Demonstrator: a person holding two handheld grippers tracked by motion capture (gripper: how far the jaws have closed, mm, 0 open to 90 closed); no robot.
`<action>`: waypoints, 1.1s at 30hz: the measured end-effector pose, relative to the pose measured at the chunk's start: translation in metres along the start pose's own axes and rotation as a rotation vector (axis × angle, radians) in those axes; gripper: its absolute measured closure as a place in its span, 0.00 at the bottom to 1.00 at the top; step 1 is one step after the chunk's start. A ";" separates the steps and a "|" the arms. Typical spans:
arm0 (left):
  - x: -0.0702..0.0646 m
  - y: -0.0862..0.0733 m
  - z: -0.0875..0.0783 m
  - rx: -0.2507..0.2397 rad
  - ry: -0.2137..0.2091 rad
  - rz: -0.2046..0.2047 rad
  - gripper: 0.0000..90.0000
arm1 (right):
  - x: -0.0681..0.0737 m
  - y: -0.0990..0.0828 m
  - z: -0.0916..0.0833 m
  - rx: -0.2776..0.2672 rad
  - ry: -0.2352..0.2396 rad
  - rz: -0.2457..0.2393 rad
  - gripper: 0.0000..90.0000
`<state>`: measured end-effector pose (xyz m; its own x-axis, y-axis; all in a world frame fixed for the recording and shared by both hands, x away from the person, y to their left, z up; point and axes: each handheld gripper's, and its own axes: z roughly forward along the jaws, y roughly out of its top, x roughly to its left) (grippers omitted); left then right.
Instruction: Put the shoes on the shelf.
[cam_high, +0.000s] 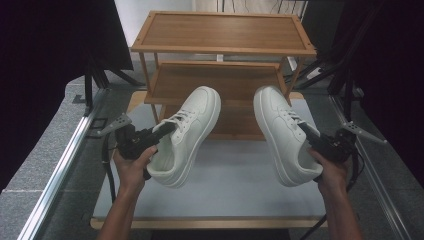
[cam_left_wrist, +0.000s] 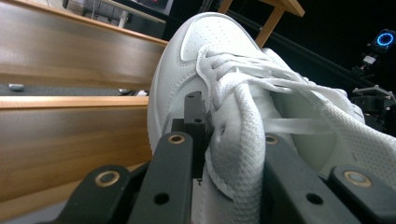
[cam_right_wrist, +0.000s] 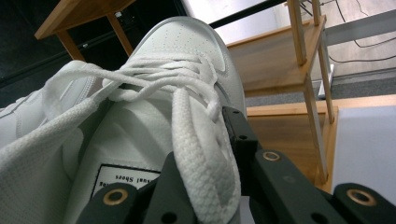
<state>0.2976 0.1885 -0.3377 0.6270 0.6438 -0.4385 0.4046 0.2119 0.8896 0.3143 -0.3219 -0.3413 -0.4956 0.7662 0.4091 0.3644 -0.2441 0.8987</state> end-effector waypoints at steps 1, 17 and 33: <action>0.000 0.002 0.001 -0.001 -0.002 0.001 0.92 | 0.000 0.000 0.000 0.000 0.000 0.000 0.93; 0.016 0.027 0.032 0.007 0.004 -0.050 0.92 | 0.004 0.021 0.034 -0.007 -0.025 0.034 0.93; 0.029 0.043 0.054 -0.028 0.038 -0.101 0.91 | 0.009 0.035 0.065 -0.021 -0.050 0.058 0.93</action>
<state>0.3692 0.1761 -0.3189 0.5582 0.6452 -0.5216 0.4452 0.2976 0.8445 0.3732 -0.2848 -0.3165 -0.4339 0.7792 0.4522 0.3744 -0.3006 0.8772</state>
